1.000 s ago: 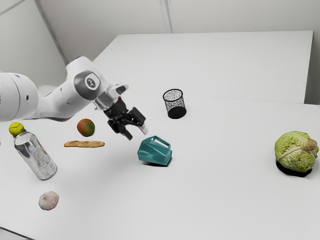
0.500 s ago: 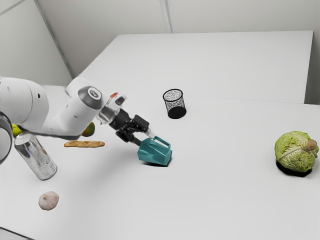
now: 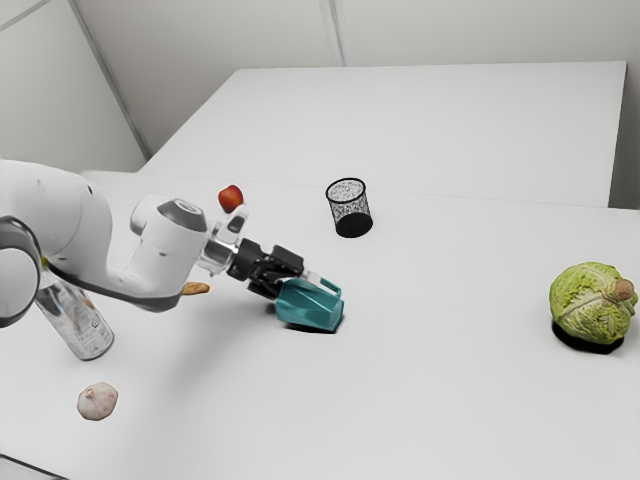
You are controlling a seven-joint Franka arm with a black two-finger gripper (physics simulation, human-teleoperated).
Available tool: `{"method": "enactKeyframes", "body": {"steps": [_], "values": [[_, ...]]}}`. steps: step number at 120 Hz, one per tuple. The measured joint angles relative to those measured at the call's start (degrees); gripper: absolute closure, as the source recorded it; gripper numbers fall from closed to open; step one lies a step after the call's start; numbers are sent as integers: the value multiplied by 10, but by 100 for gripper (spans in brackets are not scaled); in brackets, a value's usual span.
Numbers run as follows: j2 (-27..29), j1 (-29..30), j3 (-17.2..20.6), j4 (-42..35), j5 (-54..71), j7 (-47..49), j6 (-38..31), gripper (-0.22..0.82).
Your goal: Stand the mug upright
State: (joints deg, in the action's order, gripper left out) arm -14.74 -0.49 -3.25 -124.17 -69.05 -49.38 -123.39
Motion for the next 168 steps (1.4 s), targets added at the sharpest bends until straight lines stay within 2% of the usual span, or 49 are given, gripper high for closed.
{"method": "enactKeyframes", "body": {"steps": [19, 50, 83, 130, 151, 168], "values": [[1, 0, 1, 0, -13, -38, 1, 51], [29, -2, 2, 0, -14, -81, -3, 72], [70, -16, 2, 4, 23, -101, -6, 78], [125, -18, 10, 32, 403, 39, 10, 79], [153, -18, 15, 25, 525, 116, 13, 79], [180, -19, 19, -9, 586, 172, 1, 79]]}}
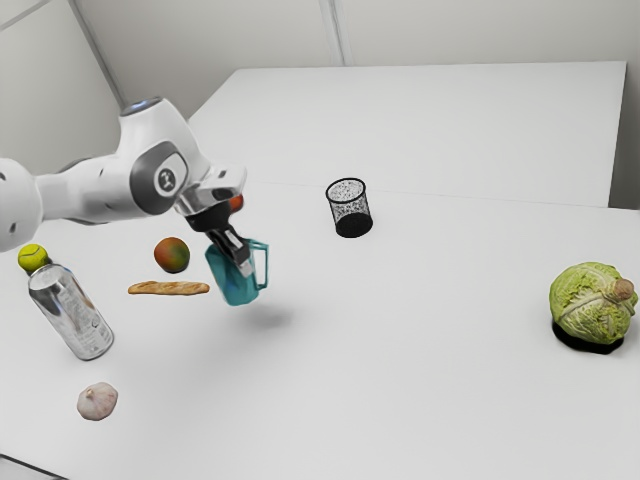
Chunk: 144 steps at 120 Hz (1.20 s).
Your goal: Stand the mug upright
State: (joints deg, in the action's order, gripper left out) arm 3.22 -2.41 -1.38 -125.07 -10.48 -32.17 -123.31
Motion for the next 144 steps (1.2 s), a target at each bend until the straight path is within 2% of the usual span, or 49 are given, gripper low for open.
{"method": "enactKeyframes", "body": {"steps": [20, 64, 115, 144], "values": [[17, -6, 2, -55, 39, 52, -58, 79], [31, -7, 3, -126, 73, 129, -185, 79], [32, -8, 2, -177, 75, 177, -280, 79], [23, -8, 2, -179, 74, 190, -305, 79]]}}
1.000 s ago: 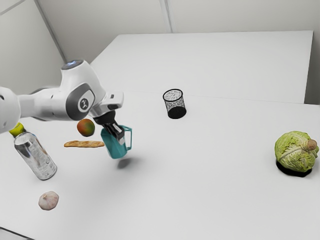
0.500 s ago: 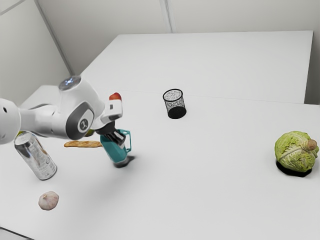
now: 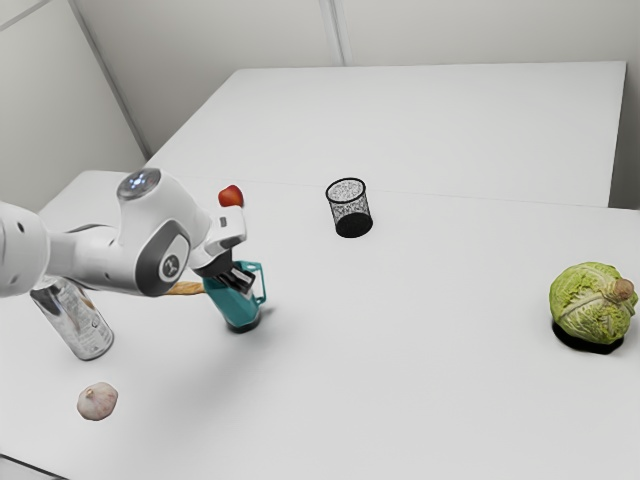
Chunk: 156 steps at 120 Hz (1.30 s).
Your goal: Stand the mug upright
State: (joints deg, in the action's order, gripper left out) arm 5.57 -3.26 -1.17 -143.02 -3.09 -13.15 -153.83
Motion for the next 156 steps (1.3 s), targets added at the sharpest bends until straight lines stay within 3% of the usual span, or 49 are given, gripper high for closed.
{"method": "enactKeyframes", "body": {"steps": [48, 88, 107, 128, 156], "values": [[-11, -2, 1, 1, -1, 15, -7, 78], [6, -4, 2, 5, -4, 17, 12, 56], [13, -3, 2, 19, -7, 18, 31, 33], [19, -3, 4, 75, -11, 27, 103, 16], [11, -3, 6, 209, -12, 60, 287, 7]]}}
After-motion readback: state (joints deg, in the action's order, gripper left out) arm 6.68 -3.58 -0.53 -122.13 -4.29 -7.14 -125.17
